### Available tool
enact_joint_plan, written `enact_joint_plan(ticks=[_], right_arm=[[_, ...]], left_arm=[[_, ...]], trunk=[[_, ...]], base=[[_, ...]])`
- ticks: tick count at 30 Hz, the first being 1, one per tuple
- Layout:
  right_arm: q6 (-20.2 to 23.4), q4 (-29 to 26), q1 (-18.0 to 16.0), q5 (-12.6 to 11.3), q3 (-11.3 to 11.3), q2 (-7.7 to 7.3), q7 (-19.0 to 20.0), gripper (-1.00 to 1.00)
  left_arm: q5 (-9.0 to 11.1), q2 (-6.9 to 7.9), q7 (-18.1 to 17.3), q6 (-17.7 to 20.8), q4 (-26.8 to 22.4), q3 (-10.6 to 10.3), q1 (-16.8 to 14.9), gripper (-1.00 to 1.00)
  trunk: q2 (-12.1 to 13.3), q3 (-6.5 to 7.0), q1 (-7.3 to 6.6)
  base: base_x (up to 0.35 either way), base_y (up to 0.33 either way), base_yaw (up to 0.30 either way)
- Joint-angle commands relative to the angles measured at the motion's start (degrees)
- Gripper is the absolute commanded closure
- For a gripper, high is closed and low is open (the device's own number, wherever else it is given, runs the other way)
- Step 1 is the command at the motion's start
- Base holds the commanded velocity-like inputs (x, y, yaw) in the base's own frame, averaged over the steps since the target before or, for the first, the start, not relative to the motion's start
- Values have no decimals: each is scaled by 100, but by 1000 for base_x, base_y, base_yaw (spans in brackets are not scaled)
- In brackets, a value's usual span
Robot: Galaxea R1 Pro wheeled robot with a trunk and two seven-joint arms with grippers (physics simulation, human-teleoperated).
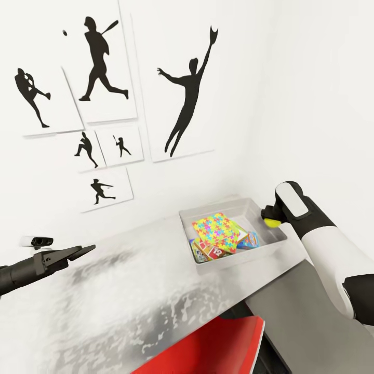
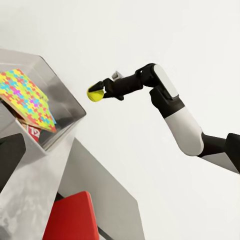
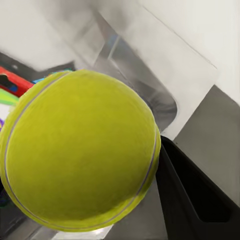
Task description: Put all the toys in the child's room - the three board games (two on the bed and one on the table), the two jigsaw puzzles on the table, and the tennis ball on the table - inside the toy box on the table in the child's room.
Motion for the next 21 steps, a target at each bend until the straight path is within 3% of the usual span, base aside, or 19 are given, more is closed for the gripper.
enact_joint_plan(ticks=[1,11,21], right_arm=[[-53,-4,-8,-73,39,-9,-68,100],[-555,387,-14,373,72,11,-7,100],[-610,495,-16,438,77,8,230,100]], left_arm=[[-5,2,-23,60,-2,0,-4,-100],[-9,2,-23,58,-2,0,-4,-100],[-4,-3,-23,55,-2,0,-4,-100]], trunk=[[-13,-21,3],[-13,-114,3],[-13,-207,3]], base=[[0,0,0],[0,0,0],[0,0,0]])
